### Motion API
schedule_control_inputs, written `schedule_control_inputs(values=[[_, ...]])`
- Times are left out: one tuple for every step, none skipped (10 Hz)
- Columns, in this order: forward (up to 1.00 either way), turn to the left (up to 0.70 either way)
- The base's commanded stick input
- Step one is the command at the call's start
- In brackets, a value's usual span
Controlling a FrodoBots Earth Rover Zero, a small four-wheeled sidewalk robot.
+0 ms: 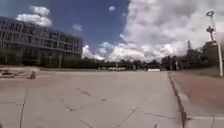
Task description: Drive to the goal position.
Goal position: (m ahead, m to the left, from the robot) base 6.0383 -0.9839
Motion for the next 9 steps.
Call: schedule_control_inputs(values=[[1.0,-0.4],[1.0,-0.4],[1.0,-0.4],[1.0,-0.4],[1.0,-0.32],[1.0,-0.06],[1.0,0.0],[1.0,0.0],[1.0,0.0]])
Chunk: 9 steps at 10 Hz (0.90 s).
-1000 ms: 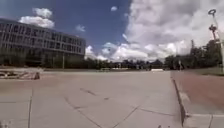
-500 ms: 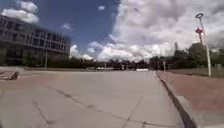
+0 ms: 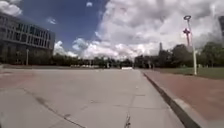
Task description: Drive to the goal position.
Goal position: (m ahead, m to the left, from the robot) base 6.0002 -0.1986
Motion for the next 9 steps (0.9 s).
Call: schedule_control_inputs(values=[[1.0,0.0],[1.0,0.0],[1.0,0.0],[1.0,0.0],[1.0,0.0],[1.0,0.0],[1.0,0.0],[1.0,0.0],[1.0,0.0]])
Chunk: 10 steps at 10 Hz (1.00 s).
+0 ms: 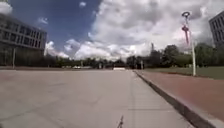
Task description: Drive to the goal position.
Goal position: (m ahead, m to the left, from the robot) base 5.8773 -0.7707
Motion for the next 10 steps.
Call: schedule_control_inputs(values=[[1.0,-0.12],[1.0,-0.4],[1.0,-0.4],[1.0,-0.4],[1.0,-0.4],[1.0,-0.4],[1.0,-0.4],[1.0,-0.21],[1.0,0.0],[1.0,0.0]])
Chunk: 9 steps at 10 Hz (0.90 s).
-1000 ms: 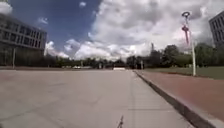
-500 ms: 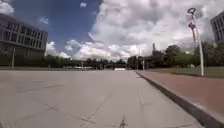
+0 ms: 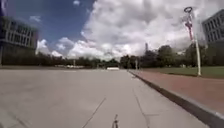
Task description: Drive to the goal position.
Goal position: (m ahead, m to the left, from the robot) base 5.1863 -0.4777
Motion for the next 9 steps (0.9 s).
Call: schedule_control_inputs(values=[[1.0,0.0],[1.0,0.0],[1.0,0.0],[1.0,0.0],[1.0,0.0],[1.0,0.0],[1.0,0.0],[1.0,0.0],[1.0,0.0]])
